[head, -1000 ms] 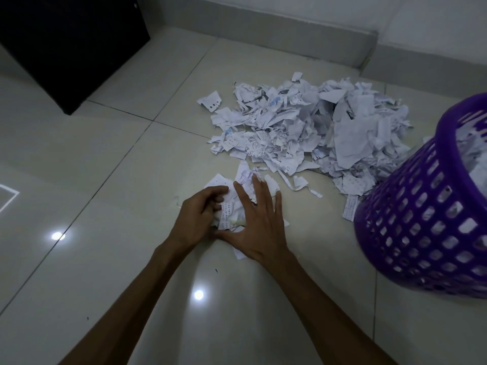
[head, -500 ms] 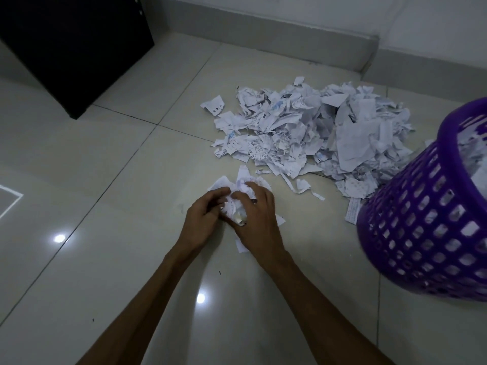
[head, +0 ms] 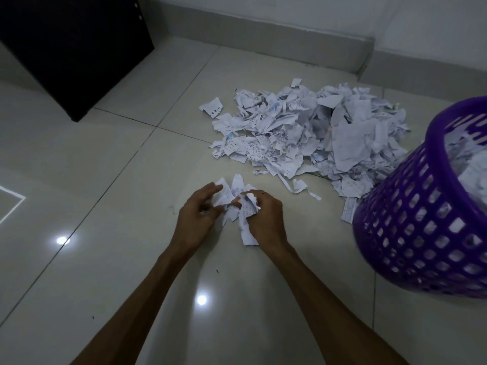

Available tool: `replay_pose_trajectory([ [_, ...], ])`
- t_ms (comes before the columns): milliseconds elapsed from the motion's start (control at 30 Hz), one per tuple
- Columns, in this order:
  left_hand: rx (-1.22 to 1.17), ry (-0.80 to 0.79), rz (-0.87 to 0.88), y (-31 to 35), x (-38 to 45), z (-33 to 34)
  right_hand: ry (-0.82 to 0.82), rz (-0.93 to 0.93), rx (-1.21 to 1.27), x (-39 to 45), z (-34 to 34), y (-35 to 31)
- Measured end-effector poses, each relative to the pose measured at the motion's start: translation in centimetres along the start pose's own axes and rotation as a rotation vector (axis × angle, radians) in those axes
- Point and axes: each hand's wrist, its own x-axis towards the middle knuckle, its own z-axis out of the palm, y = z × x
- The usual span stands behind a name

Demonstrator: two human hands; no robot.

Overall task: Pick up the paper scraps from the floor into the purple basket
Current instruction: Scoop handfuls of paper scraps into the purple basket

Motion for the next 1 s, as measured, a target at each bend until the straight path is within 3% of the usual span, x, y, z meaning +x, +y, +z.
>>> replay_pose_trajectory([
  [200, -0.12, -0.002, -0.038, 1.7, -0.7, 0.5, -0.001, 0.462, 0.309, -0.7, -2.4, -1.5],
  [300, -0.235, 0.02, -0.071, 3.5, -0.8, 0.6, 0.0, 0.588, 0.453, -0.4, -3.5, -2.8],
  [600, -0.423, 0.014, -0.043, 11.7, -0.7, 0.7, 0.082, 0.621, 0.706, 1.7, -7.2, -8.0],
  [1000, -0.663, -0.08, 0.09, 27.1, 1.4, 1.8, 0.121, 0.51, 0.649, 6.3, -21.6, -18.3],
])
